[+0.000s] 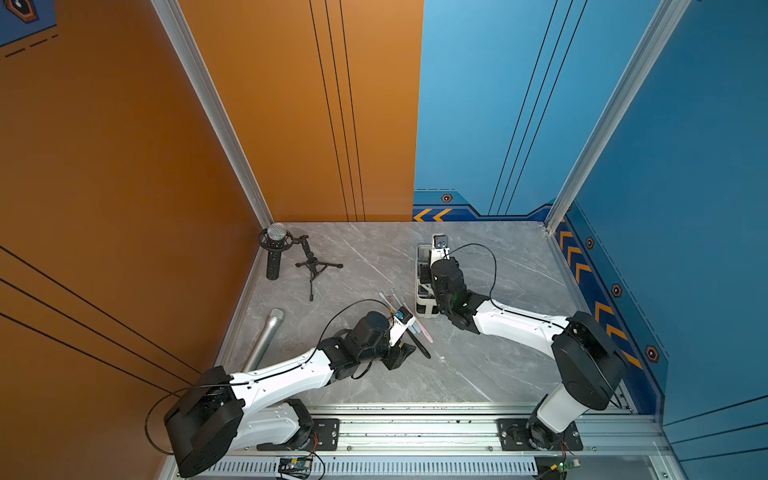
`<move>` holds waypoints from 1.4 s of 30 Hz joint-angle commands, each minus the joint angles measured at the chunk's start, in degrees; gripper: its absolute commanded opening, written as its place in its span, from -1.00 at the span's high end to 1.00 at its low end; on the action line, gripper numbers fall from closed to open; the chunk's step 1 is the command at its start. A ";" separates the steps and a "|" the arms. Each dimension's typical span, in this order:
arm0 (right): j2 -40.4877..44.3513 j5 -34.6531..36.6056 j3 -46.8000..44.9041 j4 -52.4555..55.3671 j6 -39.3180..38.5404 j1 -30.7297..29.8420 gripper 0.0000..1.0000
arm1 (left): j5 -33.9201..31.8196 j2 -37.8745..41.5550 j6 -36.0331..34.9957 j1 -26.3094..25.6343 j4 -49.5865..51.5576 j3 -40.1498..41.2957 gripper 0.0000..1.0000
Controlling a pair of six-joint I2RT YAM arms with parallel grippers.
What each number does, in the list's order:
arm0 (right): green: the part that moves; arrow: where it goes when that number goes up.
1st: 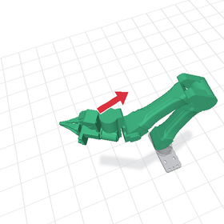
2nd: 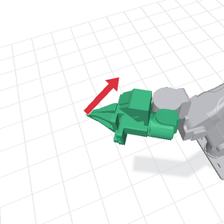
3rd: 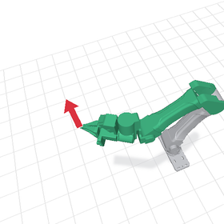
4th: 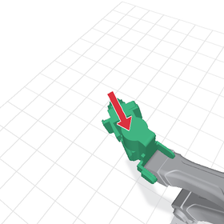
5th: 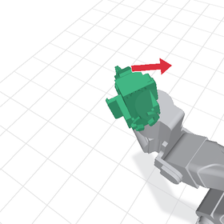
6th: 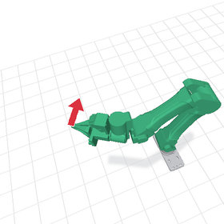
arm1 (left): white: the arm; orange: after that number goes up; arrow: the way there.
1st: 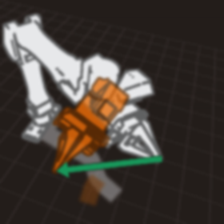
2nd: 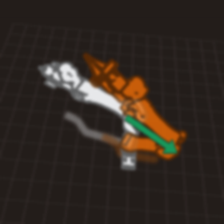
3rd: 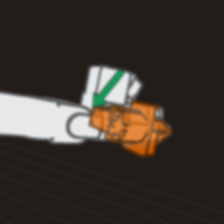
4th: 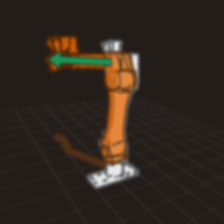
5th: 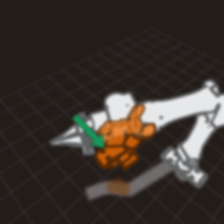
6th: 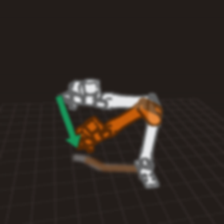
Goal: Place the toothbrush into the toothbrush holder
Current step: Place the toothbrush in the toothbrush holder.
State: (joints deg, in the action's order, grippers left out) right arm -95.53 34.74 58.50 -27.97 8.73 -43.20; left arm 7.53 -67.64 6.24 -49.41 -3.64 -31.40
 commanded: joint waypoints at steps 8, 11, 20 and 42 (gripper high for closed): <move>-4.37 7.57 -0.33 -4.24 -4.07 -2.45 1.00 | -1.25 2.50 -0.22 0.19 -0.40 1.86 -0.15; -4.97 8.13 -0.38 -4.63 -3.93 -2.76 1.00 | -1.29 2.85 -0.26 0.26 -0.40 2.12 -0.16; -4.75 8.76 -0.45 -4.18 -2.79 -3.12 0.67 | -1.44 3.92 -0.18 0.41 -0.40 2.56 -0.19; 3.77 14.94 0.74 -2.60 -8.73 -6.10 -0.29 | -9.47 3.57 3.83 0.99 0.97 2.09 -0.26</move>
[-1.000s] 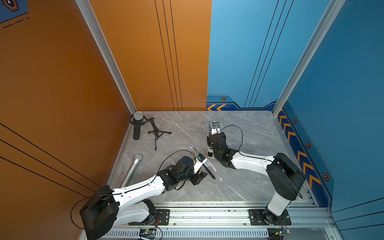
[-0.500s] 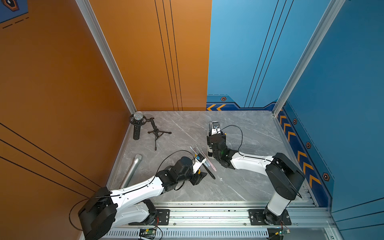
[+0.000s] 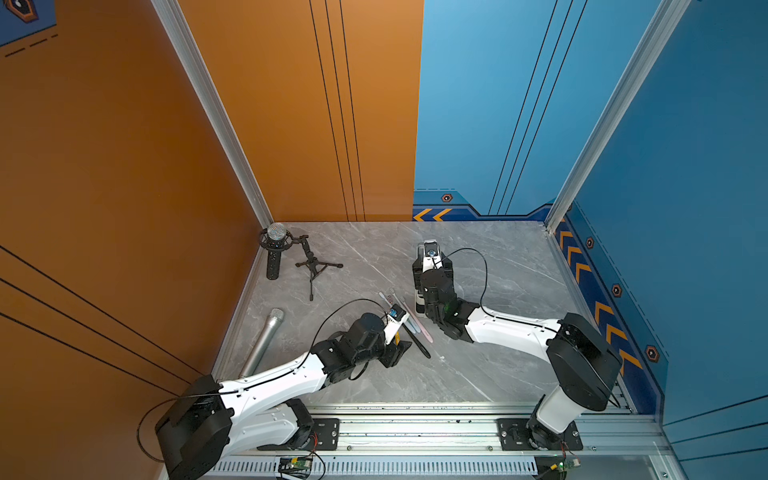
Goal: Place the toothbrush into the toothbrush holder
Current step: Place the toothbrush in the toothbrush holder, then pick up the toothbrush from the center of the board.
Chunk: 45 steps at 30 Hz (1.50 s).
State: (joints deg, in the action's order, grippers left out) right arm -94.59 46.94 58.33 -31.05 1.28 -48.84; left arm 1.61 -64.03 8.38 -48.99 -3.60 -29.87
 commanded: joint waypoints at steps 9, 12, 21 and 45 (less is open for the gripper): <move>15.02 8.43 2.18 23.81 10.04 -1.61 -0.32 | -11.61 -7.32 9.35 2.38 13.02 -7.54 -0.17; 20.95 5.34 -1.85 29.10 16.64 -1.44 -0.30 | -10.43 -10.01 12.21 3.06 13.00 -8.72 -0.15; 33.83 -0.45 -14.55 36.00 27.52 -0.75 -0.24 | -7.32 -19.18 16.64 3.43 13.08 -15.83 -0.08; 27.49 -43.90 -20.00 39.85 20.19 1.03 -0.23 | -5.12 -13.48 19.09 9.72 13.01 -11.07 -0.17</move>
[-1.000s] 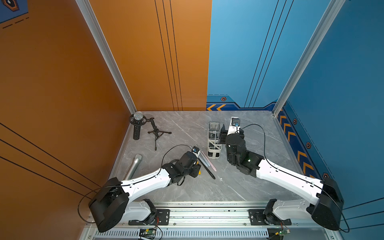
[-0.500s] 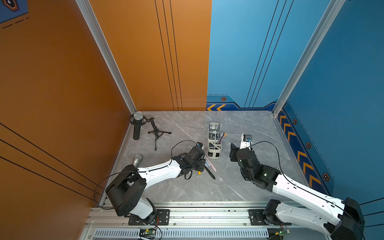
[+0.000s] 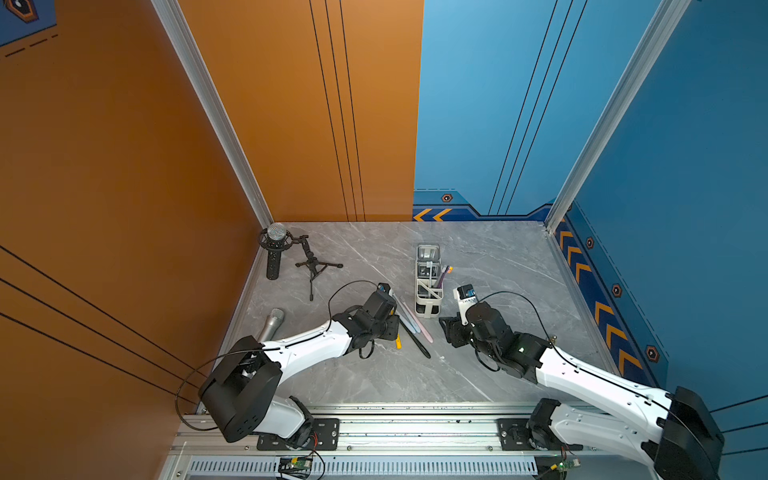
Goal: Place the toothbrush into the toothbrush holder
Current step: Pick up the toothbrush from the center of the board.
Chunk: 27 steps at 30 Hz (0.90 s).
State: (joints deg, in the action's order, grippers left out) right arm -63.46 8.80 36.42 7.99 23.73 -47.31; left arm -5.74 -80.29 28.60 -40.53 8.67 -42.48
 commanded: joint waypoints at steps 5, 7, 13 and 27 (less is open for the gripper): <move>-13.73 -4.88 4.44 -0.56 -1.23 -2.33 -0.19 | 3.78 10.60 -1.91 1.77 0.78 3.64 -0.19; -16.46 -3.32 5.63 -0.52 -1.18 -3.94 -0.17 | 3.87 13.20 -2.14 1.99 0.82 4.06 -0.22; -22.79 0.69 9.67 1.04 -1.21 -8.03 -0.08 | 4.99 17.19 -2.06 2.56 0.83 5.35 -0.24; -32.10 2.77 15.81 5.71 -3.68 -8.85 0.13 | 4.43 21.01 -1.37 3.62 0.83 7.67 -0.25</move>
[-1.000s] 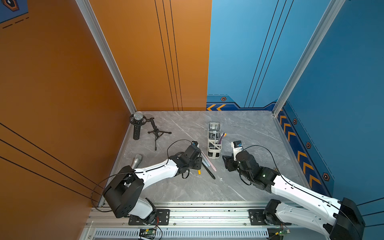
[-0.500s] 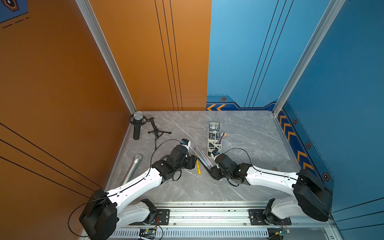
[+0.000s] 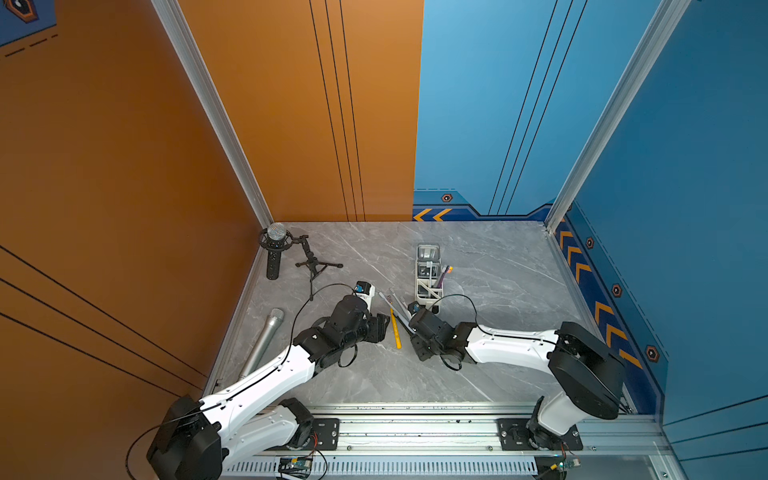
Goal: Place the toothbrush into the toothbrush holder
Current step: Pick up the toothbrush from the center of the board.
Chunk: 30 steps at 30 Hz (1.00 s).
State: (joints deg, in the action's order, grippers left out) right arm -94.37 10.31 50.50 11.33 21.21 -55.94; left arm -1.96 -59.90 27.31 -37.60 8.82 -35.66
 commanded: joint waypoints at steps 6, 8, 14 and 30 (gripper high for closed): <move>-3.94 -0.32 2.40 2.53 -1.42 -0.22 0.24 | 1.16 0.26 -0.20 1.46 0.67 0.85 -0.26; -4.75 -0.80 2.42 2.73 -1.33 -0.22 0.28 | 1.25 0.00 -0.28 1.66 0.63 0.68 -0.26; -5.60 -1.27 3.48 4.42 -1.15 0.31 0.56 | 0.95 -0.88 0.08 1.92 0.59 0.42 -0.26; -7.82 -6.27 5.22 5.37 -2.70 1.62 0.86 | 1.20 -1.89 0.25 2.00 0.59 0.29 -0.25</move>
State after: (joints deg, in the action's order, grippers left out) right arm -100.09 6.15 55.24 13.50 19.27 -54.72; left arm -1.43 -61.36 27.49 -36.32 8.84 -35.66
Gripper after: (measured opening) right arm 0.146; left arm 0.626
